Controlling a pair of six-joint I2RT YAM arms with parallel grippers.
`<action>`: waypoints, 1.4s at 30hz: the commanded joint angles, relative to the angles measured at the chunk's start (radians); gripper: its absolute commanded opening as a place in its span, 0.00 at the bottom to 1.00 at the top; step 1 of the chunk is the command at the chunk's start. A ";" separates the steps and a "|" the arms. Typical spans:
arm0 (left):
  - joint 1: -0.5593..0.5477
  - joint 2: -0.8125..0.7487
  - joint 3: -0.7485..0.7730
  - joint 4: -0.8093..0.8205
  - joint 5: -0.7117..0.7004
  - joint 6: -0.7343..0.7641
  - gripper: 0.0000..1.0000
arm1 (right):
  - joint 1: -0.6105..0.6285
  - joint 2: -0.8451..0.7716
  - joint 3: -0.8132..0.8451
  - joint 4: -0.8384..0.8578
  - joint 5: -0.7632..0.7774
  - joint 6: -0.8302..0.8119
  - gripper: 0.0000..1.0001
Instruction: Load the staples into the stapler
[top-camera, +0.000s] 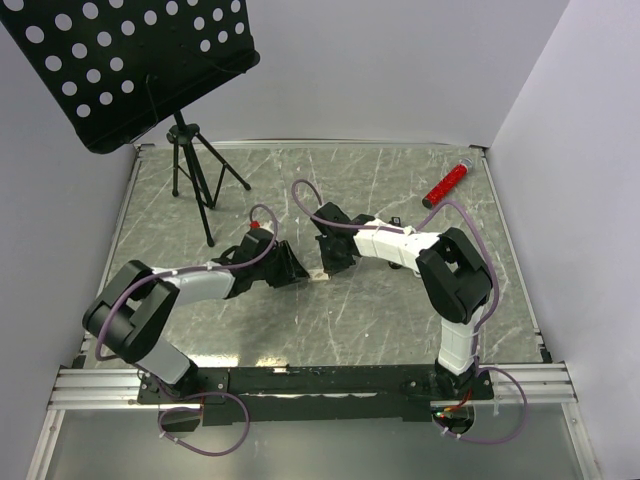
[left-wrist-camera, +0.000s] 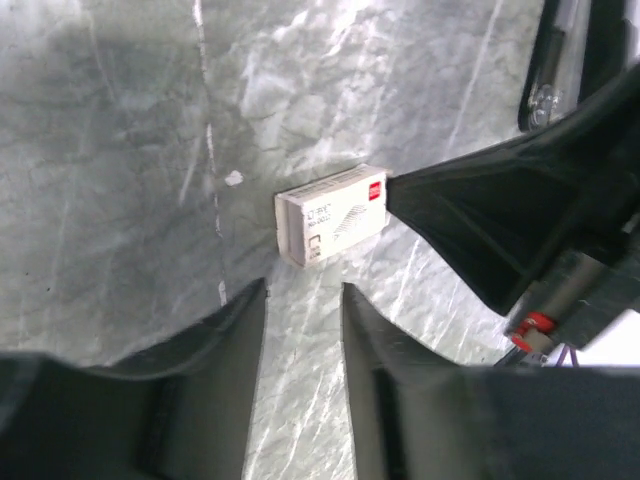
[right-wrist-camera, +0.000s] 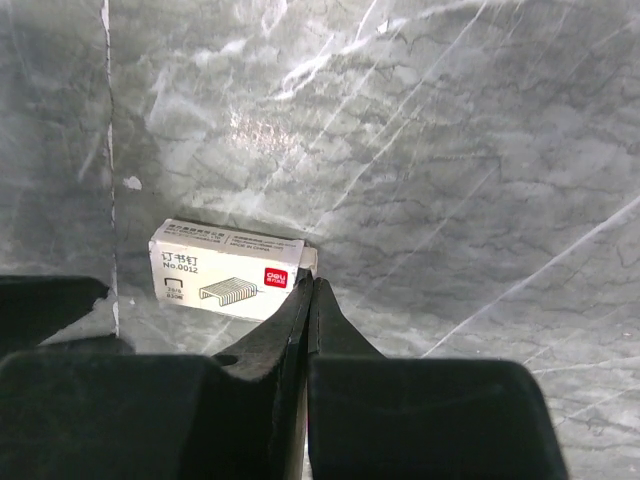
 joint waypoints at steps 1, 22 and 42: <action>-0.005 -0.037 -0.001 0.068 0.017 -0.043 0.46 | 0.011 -0.051 -0.004 -0.029 0.027 0.010 0.00; -0.004 0.129 0.071 0.148 0.076 -0.099 0.33 | 0.016 -0.032 0.022 -0.027 0.019 0.011 0.00; 0.033 0.163 -0.007 0.307 0.165 -0.169 0.01 | 0.017 -0.042 0.014 -0.042 0.045 0.001 0.00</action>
